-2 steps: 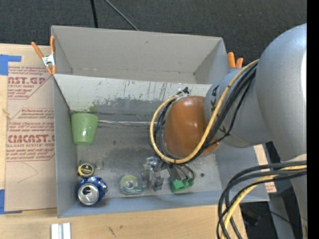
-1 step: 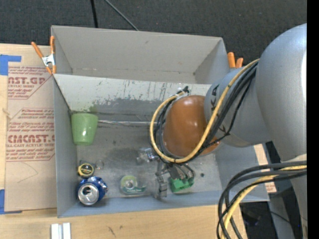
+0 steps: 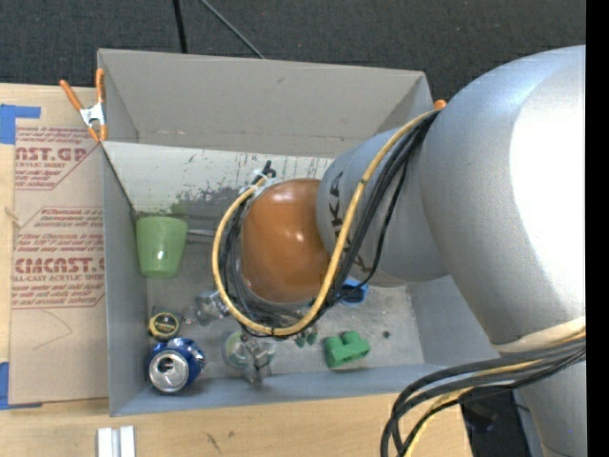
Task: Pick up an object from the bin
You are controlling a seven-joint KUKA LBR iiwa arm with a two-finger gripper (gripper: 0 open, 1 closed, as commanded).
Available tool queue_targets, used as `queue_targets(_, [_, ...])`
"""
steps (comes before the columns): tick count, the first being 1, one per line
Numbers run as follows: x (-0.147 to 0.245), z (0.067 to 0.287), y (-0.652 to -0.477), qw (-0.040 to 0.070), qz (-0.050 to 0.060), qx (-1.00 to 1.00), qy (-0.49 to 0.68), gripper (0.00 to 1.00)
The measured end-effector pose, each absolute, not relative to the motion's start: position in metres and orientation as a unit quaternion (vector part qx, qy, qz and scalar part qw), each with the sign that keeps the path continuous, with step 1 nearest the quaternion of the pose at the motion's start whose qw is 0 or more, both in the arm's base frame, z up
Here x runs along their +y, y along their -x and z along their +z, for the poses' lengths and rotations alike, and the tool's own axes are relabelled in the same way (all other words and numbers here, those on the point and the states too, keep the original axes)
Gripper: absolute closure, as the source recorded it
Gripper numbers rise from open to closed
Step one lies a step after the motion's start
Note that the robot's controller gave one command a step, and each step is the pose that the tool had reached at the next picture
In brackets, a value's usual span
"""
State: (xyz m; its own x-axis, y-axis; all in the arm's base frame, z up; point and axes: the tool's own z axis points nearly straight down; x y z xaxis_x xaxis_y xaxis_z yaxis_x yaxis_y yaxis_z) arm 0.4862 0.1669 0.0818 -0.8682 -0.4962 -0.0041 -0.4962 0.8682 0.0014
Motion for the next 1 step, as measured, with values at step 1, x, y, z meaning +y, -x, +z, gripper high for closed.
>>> queue_targets(1, [0.2409, 0.0859, -0.5031, 0.001, 0.000, 0.972, 0.236, 0.00])
